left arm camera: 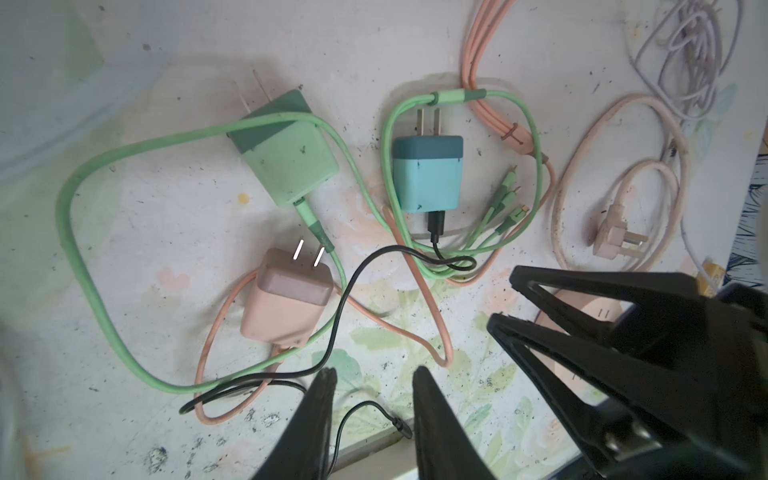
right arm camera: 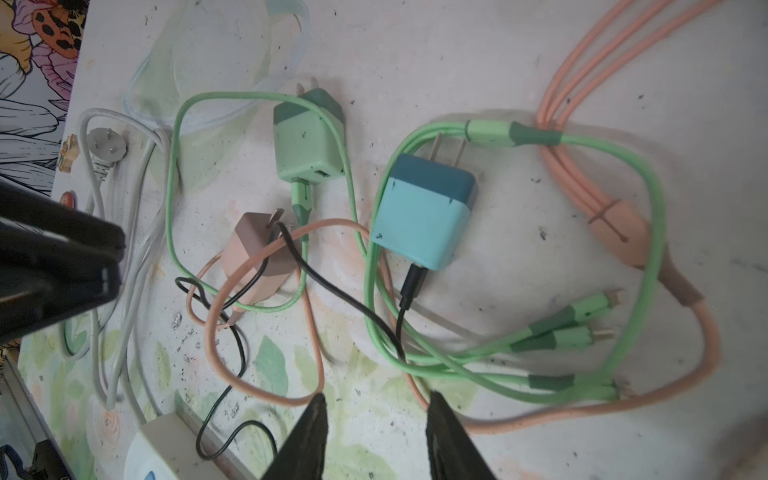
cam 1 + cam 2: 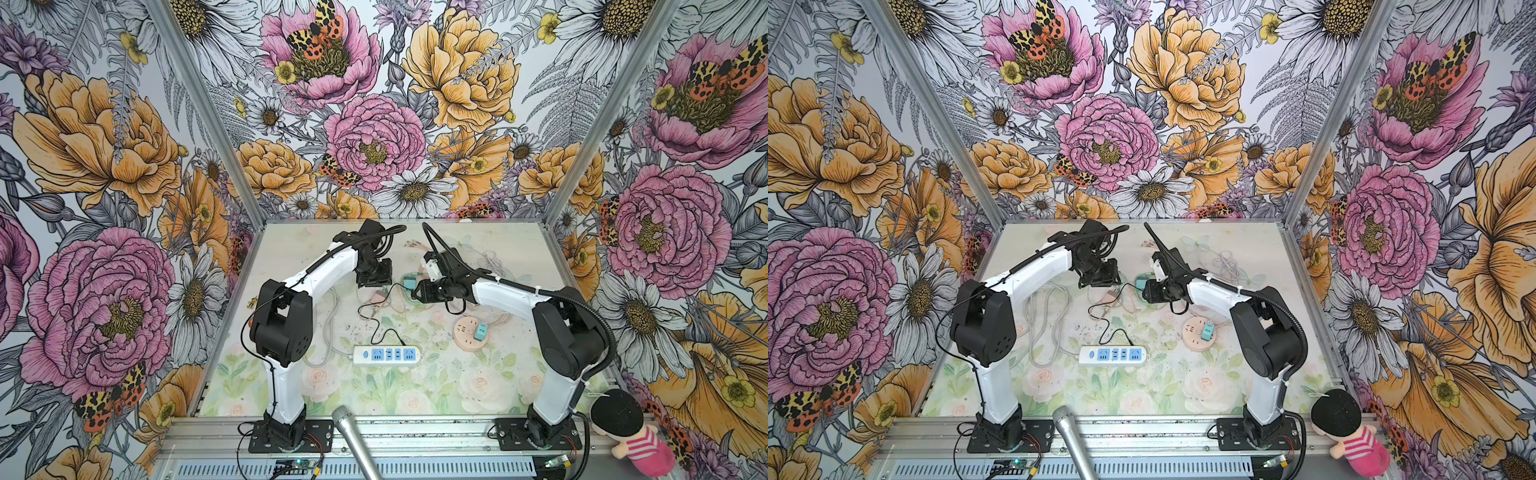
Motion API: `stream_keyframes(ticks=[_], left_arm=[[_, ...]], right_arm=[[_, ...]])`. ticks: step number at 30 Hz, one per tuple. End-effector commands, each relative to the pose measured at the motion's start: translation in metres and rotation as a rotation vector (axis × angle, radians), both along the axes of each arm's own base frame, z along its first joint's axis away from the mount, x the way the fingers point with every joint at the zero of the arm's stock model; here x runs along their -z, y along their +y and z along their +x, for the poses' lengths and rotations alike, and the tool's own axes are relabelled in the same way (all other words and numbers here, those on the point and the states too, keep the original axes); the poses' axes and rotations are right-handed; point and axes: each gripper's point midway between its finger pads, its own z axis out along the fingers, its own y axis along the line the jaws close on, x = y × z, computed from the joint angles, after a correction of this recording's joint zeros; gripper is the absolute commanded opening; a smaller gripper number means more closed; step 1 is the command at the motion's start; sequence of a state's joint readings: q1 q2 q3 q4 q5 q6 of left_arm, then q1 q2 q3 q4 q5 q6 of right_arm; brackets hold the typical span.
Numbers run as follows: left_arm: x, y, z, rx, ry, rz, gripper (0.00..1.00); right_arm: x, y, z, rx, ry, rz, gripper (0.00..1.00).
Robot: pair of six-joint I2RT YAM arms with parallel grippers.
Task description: Insert the plug
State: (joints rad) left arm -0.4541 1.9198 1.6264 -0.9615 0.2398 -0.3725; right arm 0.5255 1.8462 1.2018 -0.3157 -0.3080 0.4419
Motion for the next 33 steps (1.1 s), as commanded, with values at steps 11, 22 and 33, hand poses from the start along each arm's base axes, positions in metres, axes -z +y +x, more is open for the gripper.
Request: stream_keyframes(ticks=[11, 22, 33], left_arm=[[-0.019, 0.015, 0.000, 0.012, -0.050, -0.023, 0.34], [-0.033, 0.051, 0.002, -0.053, -0.105, -0.041, 0.34], [-0.036, 0.099, 0.007, -0.200, -0.155, -0.117, 0.31]], right_arm=[[0.015, 0.023, 0.033, -0.003, -0.057, -0.059, 0.01], [-0.084, 0.045, 0.067, 0.031, -0.267, 0.025, 0.00], [-0.096, 0.142, 0.083, -0.130, -0.325, 0.116, 0.00]])
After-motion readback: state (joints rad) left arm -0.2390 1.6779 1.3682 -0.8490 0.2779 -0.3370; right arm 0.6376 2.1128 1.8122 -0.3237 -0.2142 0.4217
